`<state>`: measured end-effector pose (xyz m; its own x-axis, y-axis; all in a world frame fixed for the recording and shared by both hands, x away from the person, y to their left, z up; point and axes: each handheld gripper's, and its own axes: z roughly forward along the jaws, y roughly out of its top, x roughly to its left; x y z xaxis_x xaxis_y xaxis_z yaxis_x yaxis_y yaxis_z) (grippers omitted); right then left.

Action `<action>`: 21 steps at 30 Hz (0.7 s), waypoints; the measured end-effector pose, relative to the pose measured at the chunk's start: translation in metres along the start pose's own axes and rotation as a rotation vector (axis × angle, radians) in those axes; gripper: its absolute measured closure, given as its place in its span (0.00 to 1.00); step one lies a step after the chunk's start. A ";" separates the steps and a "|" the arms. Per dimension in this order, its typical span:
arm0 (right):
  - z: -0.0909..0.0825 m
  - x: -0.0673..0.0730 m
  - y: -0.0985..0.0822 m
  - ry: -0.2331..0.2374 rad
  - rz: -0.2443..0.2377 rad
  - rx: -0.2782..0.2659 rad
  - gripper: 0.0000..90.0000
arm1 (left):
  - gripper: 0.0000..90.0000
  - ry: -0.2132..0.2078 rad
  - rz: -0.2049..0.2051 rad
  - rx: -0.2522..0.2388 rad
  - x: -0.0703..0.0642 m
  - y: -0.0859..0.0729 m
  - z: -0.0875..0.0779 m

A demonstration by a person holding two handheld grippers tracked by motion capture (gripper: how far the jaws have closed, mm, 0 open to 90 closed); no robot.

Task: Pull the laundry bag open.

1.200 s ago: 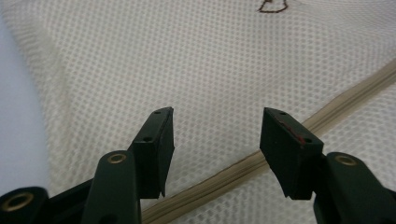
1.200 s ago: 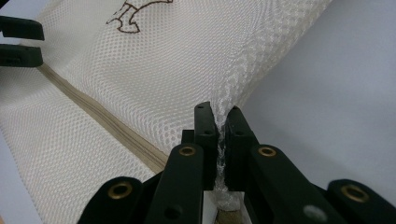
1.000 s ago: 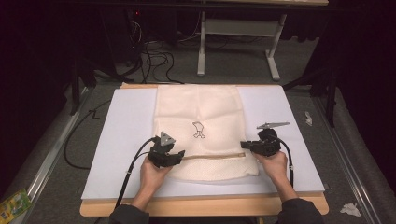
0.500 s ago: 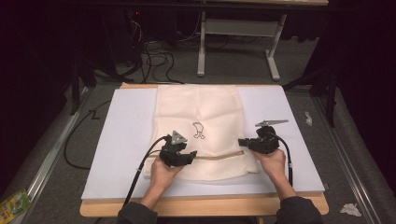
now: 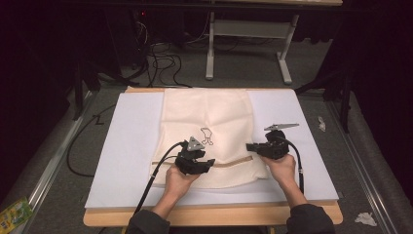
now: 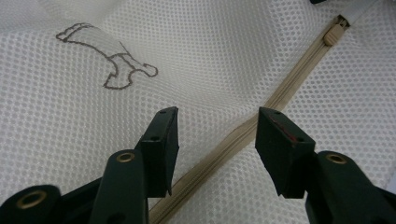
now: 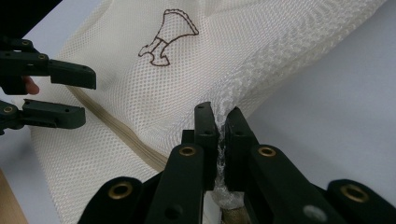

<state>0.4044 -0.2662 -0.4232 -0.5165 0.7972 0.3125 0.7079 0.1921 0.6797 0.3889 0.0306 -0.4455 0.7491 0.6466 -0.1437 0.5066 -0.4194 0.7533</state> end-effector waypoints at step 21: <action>0.001 0.010 0.010 0.030 -0.018 -0.013 0.98 | 0.60 -0.105 0.030 0.011 -0.024 0.013 0.019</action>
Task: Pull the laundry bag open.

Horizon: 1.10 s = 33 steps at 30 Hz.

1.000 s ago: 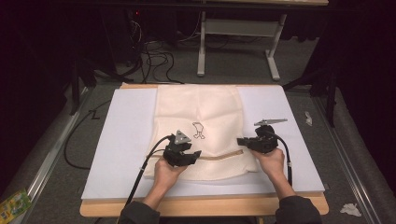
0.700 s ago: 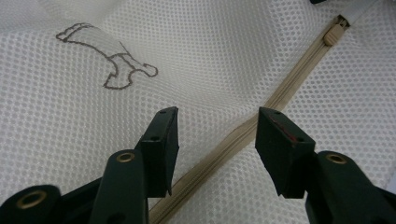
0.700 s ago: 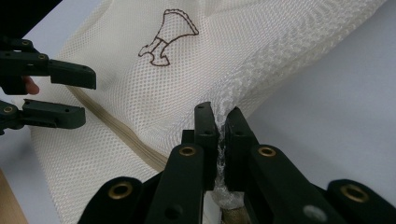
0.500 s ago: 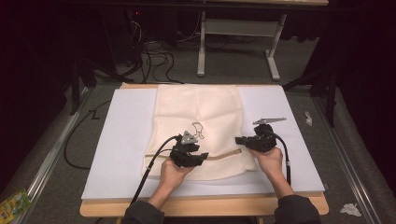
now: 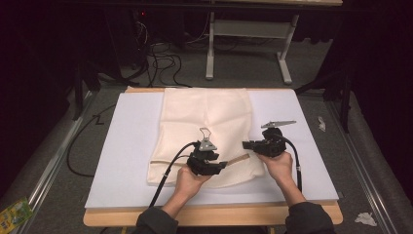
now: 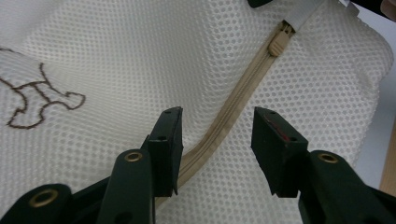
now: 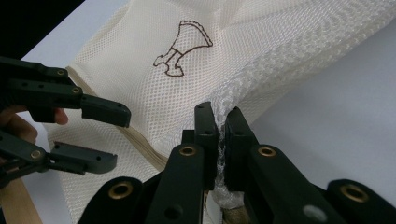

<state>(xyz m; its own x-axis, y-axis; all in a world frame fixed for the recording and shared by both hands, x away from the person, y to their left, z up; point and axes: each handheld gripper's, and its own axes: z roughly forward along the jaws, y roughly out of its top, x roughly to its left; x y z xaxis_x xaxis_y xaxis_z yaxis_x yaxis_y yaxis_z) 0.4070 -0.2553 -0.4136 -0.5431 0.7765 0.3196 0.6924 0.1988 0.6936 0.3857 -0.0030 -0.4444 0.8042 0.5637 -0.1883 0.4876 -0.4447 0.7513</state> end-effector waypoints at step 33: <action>0.004 0.008 0.003 0.043 0.007 -0.026 0.98 | 0.67 -0.102 -0.018 -0.071 -0.020 0.018 0.026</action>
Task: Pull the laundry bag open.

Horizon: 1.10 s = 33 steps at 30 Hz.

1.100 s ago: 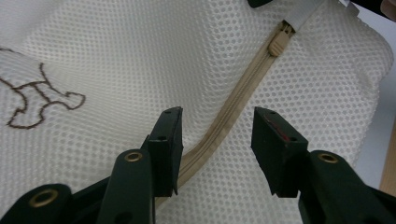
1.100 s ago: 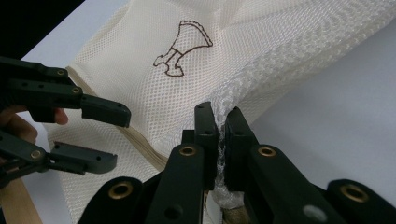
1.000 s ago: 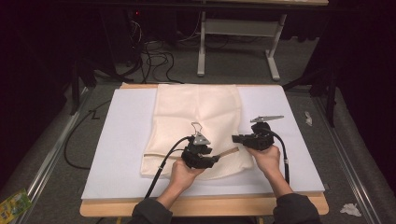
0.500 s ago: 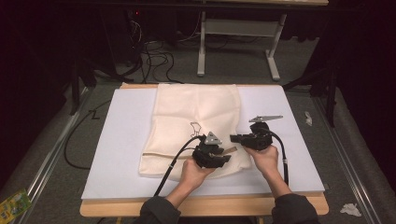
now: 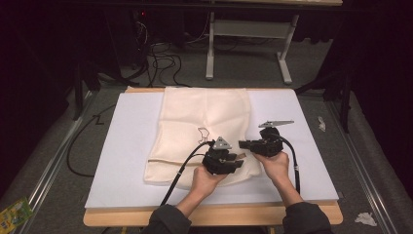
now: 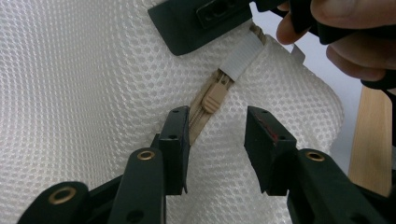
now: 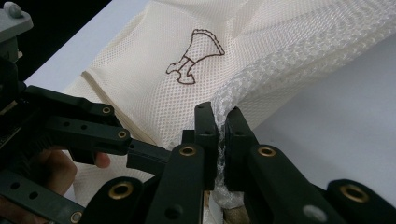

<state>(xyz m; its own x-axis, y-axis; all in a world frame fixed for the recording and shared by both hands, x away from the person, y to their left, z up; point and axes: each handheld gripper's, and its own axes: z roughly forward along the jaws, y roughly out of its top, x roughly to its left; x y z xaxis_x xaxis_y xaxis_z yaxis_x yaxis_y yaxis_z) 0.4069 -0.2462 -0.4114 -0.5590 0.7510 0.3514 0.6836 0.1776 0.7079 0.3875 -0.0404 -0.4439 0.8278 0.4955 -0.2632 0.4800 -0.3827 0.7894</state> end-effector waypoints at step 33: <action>0.003 0.004 0.000 0.002 -0.016 0.013 0.98 | 0.88 -0.038 -0.057 -0.048 0.001 0.000 0.008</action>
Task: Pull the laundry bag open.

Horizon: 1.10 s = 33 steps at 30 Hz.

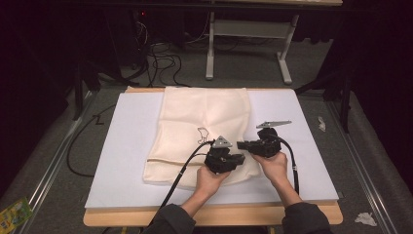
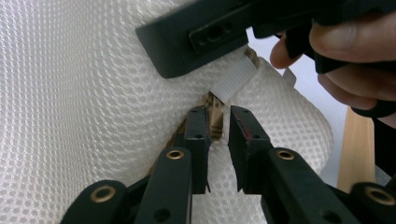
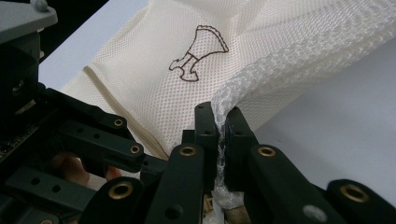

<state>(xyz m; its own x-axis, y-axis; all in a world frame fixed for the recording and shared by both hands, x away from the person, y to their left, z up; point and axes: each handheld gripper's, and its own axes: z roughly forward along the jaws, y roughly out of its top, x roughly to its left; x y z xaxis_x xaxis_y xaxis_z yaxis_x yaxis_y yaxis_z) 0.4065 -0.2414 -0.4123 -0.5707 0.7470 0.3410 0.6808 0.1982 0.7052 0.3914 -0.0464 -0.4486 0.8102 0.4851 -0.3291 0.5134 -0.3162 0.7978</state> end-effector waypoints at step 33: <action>0.002 -0.001 -0.004 -0.016 -0.041 0.043 0.98 | 0.97 0.014 0.009 0.042 0.002 0.000 -0.011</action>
<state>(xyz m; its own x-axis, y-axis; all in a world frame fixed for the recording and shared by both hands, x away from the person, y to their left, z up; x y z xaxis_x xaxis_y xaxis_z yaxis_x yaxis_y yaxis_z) 0.4052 -0.2417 -0.4171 -0.5917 0.7474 0.3022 0.6762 0.2560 0.6909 0.3900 -0.0363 -0.4442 0.8110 0.4935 -0.3142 0.5174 -0.3544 0.7789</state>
